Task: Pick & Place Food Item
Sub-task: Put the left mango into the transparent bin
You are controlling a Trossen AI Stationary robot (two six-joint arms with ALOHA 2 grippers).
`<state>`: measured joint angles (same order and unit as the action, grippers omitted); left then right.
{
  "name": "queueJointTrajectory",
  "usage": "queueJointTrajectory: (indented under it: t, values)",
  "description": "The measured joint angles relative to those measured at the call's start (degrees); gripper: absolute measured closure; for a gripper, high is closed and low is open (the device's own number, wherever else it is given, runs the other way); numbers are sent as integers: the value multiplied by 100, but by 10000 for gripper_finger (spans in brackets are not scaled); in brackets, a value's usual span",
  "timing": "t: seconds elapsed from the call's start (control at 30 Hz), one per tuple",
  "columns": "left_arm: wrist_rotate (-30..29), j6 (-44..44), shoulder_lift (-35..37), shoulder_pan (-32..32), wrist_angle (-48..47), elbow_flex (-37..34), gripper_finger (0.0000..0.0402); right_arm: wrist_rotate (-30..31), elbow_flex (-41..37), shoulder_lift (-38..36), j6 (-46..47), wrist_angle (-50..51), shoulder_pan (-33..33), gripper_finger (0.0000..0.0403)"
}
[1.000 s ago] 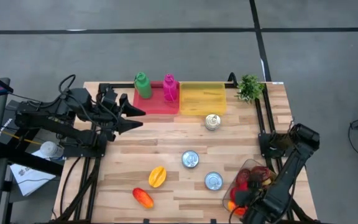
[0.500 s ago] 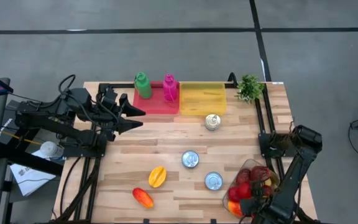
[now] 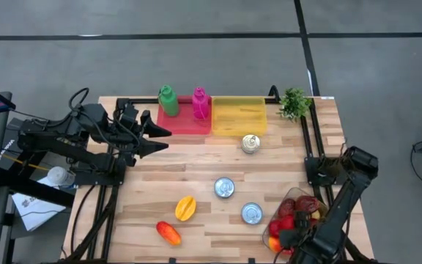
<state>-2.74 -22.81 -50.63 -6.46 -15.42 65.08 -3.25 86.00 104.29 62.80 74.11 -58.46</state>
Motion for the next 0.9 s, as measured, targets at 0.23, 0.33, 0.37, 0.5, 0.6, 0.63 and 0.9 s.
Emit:
queueJointTrajectory:
  t: [0.23, 0.33, 0.37, 0.5, 0.6, 0.63, 0.9]
  values:
    - [0, 0, 0, 0, 0, 0, 187, -16, 0, -2, 25, -52, 58, 146]
    - [0, 0, 0, 0, -1, 0, 186, -74, 0, -2, 54, -48, 51, 146]
    - [0, 0, 0, 0, 0, 0, 186, -106, 0, -2, 105, -41, 51, 146]
    - [0, 0, 0, 0, -2, 0, 187, -150, 2, -4, 350, -22, 51, 146]
    - [0, 0, 0, 0, 0, 0, 187, -164, 2, -4, 472, -24, 52, 146]
    - [0, 0, 0, 0, 0, 0, 186, -166, 2, -4, 507, -31, 55, 146]
    - [0, 4, 0, 0, -1, 0, 176, -298, 2, -4, 489, -170, 204, 146]
